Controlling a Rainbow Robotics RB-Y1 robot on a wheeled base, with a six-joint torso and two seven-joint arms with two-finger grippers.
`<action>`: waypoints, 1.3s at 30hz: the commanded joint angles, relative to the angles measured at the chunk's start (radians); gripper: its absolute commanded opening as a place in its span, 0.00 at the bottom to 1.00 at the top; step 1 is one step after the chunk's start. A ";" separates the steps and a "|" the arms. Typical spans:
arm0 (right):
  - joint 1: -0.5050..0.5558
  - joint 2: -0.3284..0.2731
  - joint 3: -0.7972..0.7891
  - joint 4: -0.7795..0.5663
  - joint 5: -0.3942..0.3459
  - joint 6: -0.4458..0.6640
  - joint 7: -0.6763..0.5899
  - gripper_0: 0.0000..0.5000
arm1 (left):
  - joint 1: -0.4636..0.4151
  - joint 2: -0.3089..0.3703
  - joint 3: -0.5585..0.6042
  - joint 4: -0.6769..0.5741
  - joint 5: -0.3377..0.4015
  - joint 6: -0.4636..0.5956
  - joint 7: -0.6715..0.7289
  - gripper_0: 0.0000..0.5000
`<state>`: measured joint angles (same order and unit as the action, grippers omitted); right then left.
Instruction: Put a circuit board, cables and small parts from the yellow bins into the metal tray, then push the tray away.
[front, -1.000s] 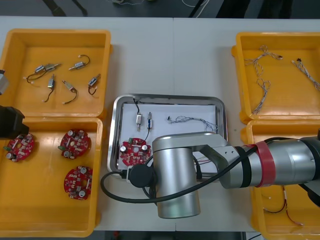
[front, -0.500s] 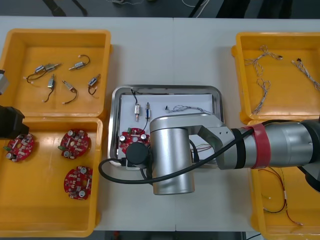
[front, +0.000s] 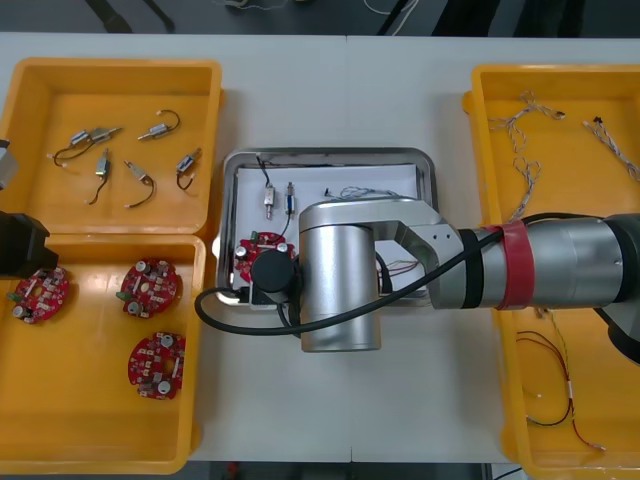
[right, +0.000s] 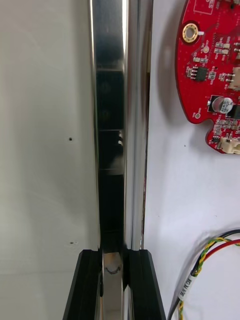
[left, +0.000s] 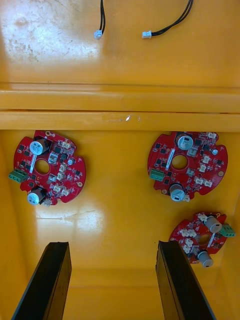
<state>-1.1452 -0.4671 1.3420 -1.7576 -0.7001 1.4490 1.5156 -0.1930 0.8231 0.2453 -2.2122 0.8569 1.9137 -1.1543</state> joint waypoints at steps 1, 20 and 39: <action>-0.030 -0.031 -0.012 0.052 0.025 -0.024 0.043 0.10 | 0.018 0.044 0.032 -0.027 -0.010 0.006 -0.021 1.00; -0.037 -0.044 -0.043 0.147 0.143 -0.111 0.058 0.03 | 0.018 0.044 0.032 -0.027 -0.010 0.006 -0.021 1.00; -0.062 -0.064 -0.052 0.256 0.188 -0.289 0.071 0.02 | 0.018 0.044 0.032 -0.027 -0.010 0.006 -0.021 1.00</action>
<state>-1.1809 -0.4881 1.2962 -1.5372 -0.5186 1.1729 1.5352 -0.1930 0.8232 0.2453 -2.2123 0.8569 1.9137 -1.1543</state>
